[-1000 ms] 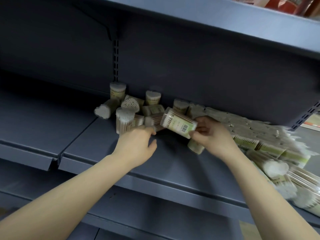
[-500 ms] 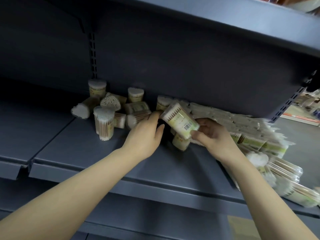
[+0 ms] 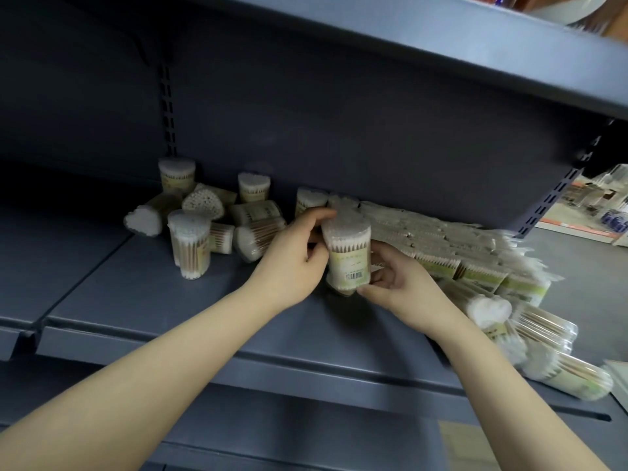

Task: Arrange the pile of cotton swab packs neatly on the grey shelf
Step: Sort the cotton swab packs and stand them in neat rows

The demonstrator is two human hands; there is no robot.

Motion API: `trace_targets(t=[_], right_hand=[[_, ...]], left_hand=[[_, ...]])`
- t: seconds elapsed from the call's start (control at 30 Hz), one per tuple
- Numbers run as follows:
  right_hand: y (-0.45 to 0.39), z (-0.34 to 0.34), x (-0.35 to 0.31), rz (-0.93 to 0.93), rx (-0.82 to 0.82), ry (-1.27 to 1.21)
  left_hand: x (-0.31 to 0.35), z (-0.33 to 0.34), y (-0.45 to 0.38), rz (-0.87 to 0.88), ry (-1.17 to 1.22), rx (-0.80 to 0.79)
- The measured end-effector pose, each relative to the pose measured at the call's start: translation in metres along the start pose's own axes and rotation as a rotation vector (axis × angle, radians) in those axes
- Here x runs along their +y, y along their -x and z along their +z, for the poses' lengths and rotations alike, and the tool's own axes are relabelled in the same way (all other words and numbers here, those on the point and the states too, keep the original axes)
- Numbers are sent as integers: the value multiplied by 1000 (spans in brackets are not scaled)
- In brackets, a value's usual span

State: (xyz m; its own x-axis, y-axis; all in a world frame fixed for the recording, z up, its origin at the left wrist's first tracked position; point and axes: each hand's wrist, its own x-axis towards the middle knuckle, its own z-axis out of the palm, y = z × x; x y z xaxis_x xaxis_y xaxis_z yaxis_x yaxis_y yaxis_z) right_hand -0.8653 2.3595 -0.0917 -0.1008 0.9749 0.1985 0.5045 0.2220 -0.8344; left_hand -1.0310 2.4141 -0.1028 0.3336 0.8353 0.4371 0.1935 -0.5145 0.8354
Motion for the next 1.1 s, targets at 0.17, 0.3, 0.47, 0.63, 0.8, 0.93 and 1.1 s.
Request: trace_targets(t=[0.17, 0.3, 0.47, 0.63, 0.8, 0.93, 1.1], right_hand=[[1, -3, 0, -35, 1, 121], [0, -6, 3, -65, 31, 419], [-2, -4, 7, -28, 79, 438], [-3, -2, 8, -11, 59, 431], [-3, -1, 11, -4, 52, 399], [-6, 1, 11, -20, 45, 410], [-7, 1, 8, -14, 35, 421]], left_hand=[[1, -1, 0, -31, 18, 19], [1, -1, -1, -27, 18, 18], [1, -4, -4, 0, 3, 21], [-2, -5, -9, 7, -44, 33], [-5, -7, -12, -19, -75, 31], [-7, -8, -12, -65, -63, 42], [-9, -10, -13, -90, -46, 45]])
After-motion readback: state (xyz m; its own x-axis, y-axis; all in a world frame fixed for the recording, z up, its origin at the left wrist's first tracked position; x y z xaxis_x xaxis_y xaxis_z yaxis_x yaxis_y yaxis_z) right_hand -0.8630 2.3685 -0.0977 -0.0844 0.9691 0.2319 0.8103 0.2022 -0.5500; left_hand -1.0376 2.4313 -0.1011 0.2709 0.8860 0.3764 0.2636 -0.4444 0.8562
